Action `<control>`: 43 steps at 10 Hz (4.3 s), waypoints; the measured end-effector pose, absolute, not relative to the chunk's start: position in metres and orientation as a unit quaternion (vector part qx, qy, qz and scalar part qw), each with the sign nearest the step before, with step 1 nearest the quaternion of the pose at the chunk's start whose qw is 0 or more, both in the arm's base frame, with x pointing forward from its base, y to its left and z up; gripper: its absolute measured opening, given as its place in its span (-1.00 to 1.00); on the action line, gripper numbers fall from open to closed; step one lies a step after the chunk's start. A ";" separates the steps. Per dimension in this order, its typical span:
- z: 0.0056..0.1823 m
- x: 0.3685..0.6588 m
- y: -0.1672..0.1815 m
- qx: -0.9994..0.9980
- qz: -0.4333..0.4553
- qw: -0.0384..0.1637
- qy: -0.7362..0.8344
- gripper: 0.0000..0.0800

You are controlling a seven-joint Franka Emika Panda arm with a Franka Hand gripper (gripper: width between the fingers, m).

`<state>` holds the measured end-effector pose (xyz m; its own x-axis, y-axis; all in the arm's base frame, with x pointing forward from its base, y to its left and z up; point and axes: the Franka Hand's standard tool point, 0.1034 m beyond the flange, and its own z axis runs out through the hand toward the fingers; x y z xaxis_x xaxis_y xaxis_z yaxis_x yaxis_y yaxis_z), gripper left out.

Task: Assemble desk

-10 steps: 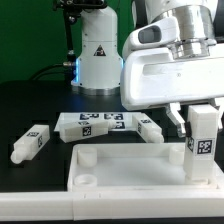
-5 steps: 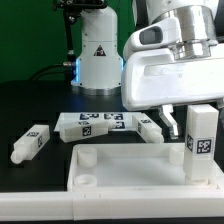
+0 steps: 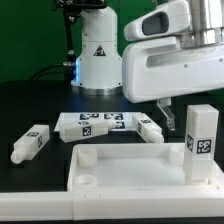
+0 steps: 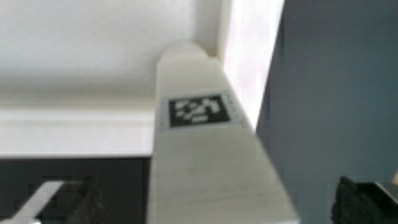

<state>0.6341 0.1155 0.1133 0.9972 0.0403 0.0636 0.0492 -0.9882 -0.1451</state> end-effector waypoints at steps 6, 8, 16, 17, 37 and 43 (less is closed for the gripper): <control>0.112 0.638 0.118 -0.996 0.007 0.075 0.042 -0.15; 0.110 0.637 0.114 -0.991 0.012 0.074 0.114 -0.23; 0.107 0.636 0.116 -0.832 0.020 0.093 0.547 -0.26; 0.107 0.636 0.115 -0.861 0.013 0.093 0.500 -0.26; 0.114 0.651 0.101 -0.955 -0.025 0.050 0.291 -0.29; 0.113 0.643 0.096 -0.791 -0.016 0.057 0.609 -0.29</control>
Offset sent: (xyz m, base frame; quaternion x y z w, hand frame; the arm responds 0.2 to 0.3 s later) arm 0.0000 0.0000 0.0000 0.0000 0.0000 0.0000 1.0000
